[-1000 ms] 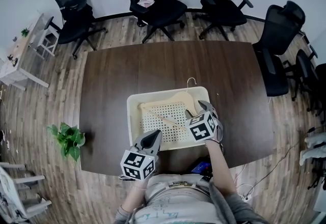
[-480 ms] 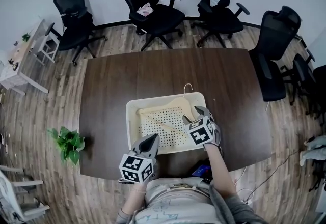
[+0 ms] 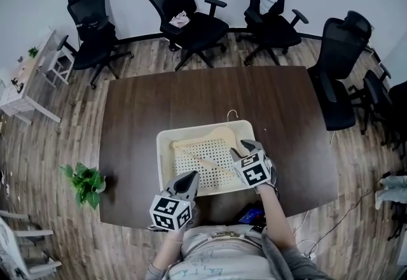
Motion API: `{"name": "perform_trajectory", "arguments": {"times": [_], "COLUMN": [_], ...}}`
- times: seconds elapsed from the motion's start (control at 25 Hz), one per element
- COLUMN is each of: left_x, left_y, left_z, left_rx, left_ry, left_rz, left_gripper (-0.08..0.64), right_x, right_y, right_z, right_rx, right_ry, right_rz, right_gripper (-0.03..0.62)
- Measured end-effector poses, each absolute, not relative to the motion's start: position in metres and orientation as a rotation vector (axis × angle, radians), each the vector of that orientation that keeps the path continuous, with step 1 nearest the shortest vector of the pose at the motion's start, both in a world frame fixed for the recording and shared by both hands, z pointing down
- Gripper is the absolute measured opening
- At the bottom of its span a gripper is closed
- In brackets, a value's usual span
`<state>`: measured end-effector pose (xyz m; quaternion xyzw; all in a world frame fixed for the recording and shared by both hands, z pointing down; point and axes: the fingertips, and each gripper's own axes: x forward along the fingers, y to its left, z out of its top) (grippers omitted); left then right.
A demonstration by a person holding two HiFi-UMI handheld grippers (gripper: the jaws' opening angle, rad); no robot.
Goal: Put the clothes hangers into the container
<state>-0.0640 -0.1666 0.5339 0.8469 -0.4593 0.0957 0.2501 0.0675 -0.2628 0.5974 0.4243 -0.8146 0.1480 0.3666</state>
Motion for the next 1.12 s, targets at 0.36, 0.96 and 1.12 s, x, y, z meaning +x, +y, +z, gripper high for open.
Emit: {"name": "perform_trajectory", "arguments": {"times": [0.36, 0.96, 1.12], "left_x": [-0.059, -0.053, -0.05], "left_y": [-0.163, -0.147, -0.143], "left_z": [0.532, 0.53, 0.53], "left_rx": [2.318, 2.322, 2.325], "left_ry": [-1.236, -1.235, -1.232], "left_rz": [0.269, 0.277, 0.284], "left_gripper": [0.011, 0.011, 0.011], "right_x": [0.069, 0.068, 0.066], "right_y": [-0.255, -0.231, -0.225], "right_z": [0.596, 0.592, 0.588], "right_rx": [1.081, 1.019, 0.999], "right_ry": [-2.096, -2.114, -2.116], "right_rz": [0.387, 0.376, 0.362], "right_gripper": [0.095, 0.031, 0.028]}}
